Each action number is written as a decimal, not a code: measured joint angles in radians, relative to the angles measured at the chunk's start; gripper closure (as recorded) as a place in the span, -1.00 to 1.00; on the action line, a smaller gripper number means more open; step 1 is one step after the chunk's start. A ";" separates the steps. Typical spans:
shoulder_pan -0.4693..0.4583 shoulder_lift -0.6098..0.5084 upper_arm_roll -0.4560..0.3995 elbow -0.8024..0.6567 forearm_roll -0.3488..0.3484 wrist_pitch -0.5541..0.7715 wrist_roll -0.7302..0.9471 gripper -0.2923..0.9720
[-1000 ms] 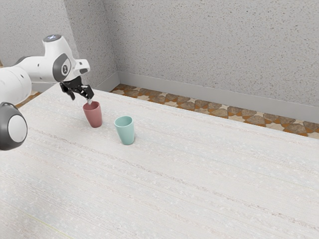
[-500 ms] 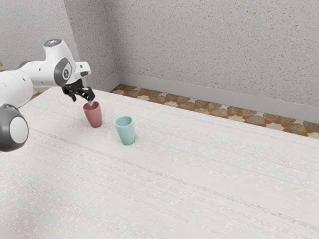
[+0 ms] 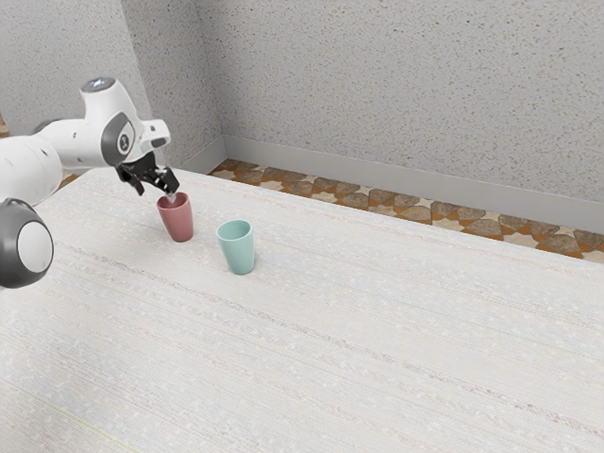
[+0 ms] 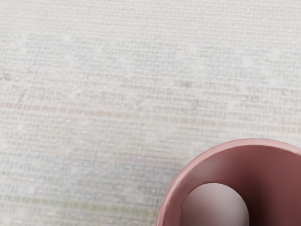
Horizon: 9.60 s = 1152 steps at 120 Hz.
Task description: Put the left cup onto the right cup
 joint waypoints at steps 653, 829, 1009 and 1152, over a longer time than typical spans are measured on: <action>-0.253 -0.297 -0.019 -0.133 0.015 -0.461 -0.656 0.70; -0.237 -0.283 -0.012 -0.209 0.004 -0.317 -0.696 0.70; -0.246 -0.367 -0.010 -0.294 0.020 -0.278 -0.648 -0.51; -0.344 -0.843 -0.009 -0.707 0.139 -0.278 -0.439 -0.54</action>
